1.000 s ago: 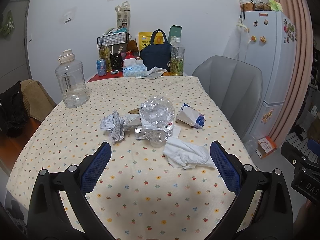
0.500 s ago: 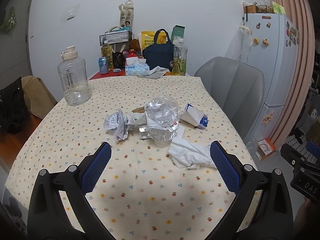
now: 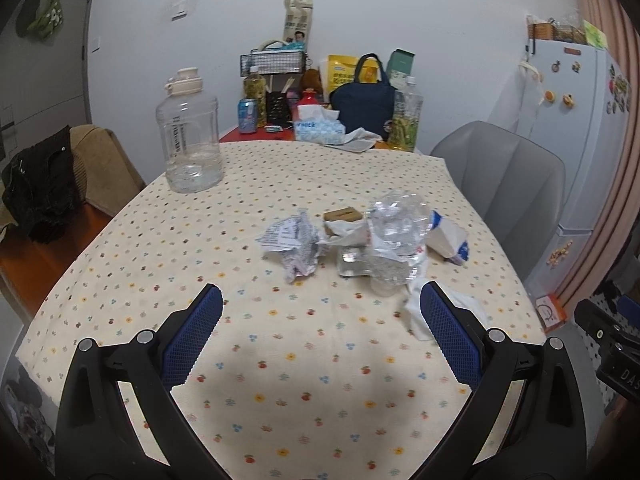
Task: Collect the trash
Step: 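Reach the right tool to the white tissue and close on it, then grasp the crumpled receipt paper with the left tool while the right tool holds the tissue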
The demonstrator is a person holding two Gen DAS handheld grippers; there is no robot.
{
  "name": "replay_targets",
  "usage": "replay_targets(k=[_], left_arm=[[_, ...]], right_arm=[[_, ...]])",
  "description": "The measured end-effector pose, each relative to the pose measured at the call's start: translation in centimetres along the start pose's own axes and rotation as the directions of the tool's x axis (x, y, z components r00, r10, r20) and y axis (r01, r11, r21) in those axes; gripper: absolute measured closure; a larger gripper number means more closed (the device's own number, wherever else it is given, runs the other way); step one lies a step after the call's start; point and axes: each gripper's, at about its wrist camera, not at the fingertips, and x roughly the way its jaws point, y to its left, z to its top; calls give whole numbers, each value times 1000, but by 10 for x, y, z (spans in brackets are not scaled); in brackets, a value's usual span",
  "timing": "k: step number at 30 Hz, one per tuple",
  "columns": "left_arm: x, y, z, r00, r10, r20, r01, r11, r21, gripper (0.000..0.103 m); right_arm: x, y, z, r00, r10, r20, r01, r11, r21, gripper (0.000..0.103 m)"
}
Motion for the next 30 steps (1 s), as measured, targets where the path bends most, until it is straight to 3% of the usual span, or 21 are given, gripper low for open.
replay_targets(k=[7, 13, 19, 22, 27, 30], left_arm=[[25, 30, 3, 997, 64, -31, -66, 997, -45, 5], [48, 40, 9, 995, 87, -56, -90, 994, -56, 7], [75, 40, 14, 995, 59, -84, -64, 996, -63, 21], [87, 36, 16, 995, 25, -102, -31, 998, -61, 29], [111, 32, 18, 990, -6, -139, -3, 998, -69, 43], [125, 31, 19, 987, -20, -159, 8, 997, -78, 52]], right_arm=[[33, 30, -1, 994, 89, -60, -92, 994, -57, 9], [64, 57, -1, 981, 147, -124, -159, 983, -95, 18], [87, 72, 2, 974, 157, -166, -175, 979, -105, 27], [99, 75, 2, 964, 172, -202, -194, 976, -96, 39], [113, 79, -2, 945, 205, -255, -237, 966, -101, 84], [117, 78, -4, 942, 212, -261, -243, 965, -95, 91]])
